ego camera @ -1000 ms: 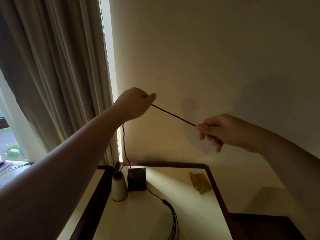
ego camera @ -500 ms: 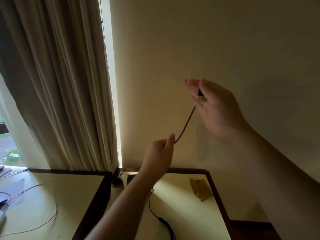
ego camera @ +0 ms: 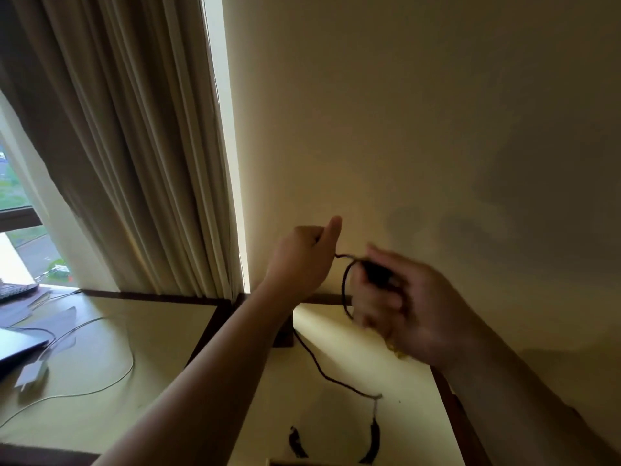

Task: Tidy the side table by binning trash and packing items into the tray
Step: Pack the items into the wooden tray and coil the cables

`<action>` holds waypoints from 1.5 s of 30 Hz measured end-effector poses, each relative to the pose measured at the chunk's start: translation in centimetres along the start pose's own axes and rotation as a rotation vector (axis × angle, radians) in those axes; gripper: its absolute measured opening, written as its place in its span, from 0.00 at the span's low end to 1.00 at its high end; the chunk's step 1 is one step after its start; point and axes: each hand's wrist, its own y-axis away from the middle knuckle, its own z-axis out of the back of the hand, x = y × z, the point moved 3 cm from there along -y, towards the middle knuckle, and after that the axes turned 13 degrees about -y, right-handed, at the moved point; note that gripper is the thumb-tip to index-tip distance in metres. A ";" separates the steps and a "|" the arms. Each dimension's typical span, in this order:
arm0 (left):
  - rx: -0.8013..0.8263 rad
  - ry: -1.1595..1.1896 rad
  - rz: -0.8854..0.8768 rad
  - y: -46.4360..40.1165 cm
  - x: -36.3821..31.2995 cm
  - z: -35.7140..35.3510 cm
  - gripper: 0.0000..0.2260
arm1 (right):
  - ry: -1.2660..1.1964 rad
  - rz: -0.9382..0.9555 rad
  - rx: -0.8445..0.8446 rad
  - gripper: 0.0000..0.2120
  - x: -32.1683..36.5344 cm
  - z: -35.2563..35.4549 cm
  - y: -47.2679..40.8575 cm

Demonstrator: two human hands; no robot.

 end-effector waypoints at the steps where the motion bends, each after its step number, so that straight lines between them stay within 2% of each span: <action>1: 0.052 0.079 0.028 0.4 0.6 -1.1 0.28 | -0.083 0.084 -0.006 0.18 0.9 -0.5 0.2; 6: 0.241 0.365 0.137 6.5 3.0 -6.4 0.25 | -0.145 0.537 -0.140 0.14 6.4 0.4 0.9; 8: 0.310 0.344 0.116 8.8 2.9 -7.7 0.26 | -0.016 0.662 -0.243 0.14 7.8 2.0 0.5; 9: 0.314 0.299 0.084 9.5 2.5 -8.1 0.28 | 0.151 0.700 -0.329 0.15 8.0 3.0 0.1; 11: 0.276 0.238 0.010 10.0 1.4 -7.6 0.30 | 0.615 0.699 -0.556 0.15 7.4 5.0 -0.4; 12: 0.247 0.224 -0.042 9.9 0.7 -7.0 0.32 | 0.814 0.633 -0.611 0.16 6.5 5.9 -0.7; 14: 0.176 0.210 -0.139 8.8 -0.8 -5.1 0.33 | 0.975 0.389 -0.582 0.18 4.0 7.8 -1.6; 17: 0.074 0.138 -0.170 6.0 -2.1 -2.4 0.33 | 0.829 0.054 -0.399 0.24 -0.3 8.9 -2.1; 19: 0.035 0.089 -0.142 3.9 -2.4 -1.6 0.34 | 0.687 -0.029 -0.265 0.27 -2.3 8.0 -1.5; 22: 0.036 0.115 -0.033 1.3 -1.1 -2.1 0.33 | 0.357 -0.011 -0.110 0.26 -3.0 5.1 -0.3; 25: 0.093 0.273 0.065 0.3 1.4 -4.0 0.28 | 0.112 0.124 -0.044 0.21 -0.9 2.0 0.0; 28: 0.157 0.450 0.146 1.7 3.1 -6.2 0.29 | -0.042 0.325 -0.080 0.17 2.7 0.4 -0.8; 32: 0.283 0.459 0.196 6.0 4.1 -9.1 0.28 | -0.189 0.562 -0.151 0.15 7.7 0.9 -3.2; 33: 0.312 0.407 0.180 6.9 4.1 -9.3 0.29 | -0.150 0.607 -0.192 0.14 8.7 1.6 -4.0; 34: 0.337 0.362 0.147 7.7 3.9 -9.3 0.29 | -0.001 0.644 -0.297 0.13 9.3 2.5 -4.7; 35: 0.358 0.334 0.110 8.3 3.7 -9.0 0.29 | 0.262 0.648 -0.443 0.15 9.6 3.6 -5.5; 37: 0.375 0.278 0.038 8.6 3.1 -7.5 0.31 | 0.788 0.539 -0.621 0.19 8.7 5.7 -6.7; 40: 0.251 0.150 -0.044 6.8 2.3 -3.6 0.36 | 1.065 0.124 -0.535 0.20 3.6 8.5 -7.5; 42: 0.155 0.053 -0.056 4.9 1.7 -0.9 0.36 | 1.034 -0.113 -0.358 0.23 -0.3 8.8 -6.5; 45: 0.073 0.006 -0.032 1.9 1.6 1.5 0.31 | 0.509 -0.197 -0.127 0.28 -3.9 6.4 -3.9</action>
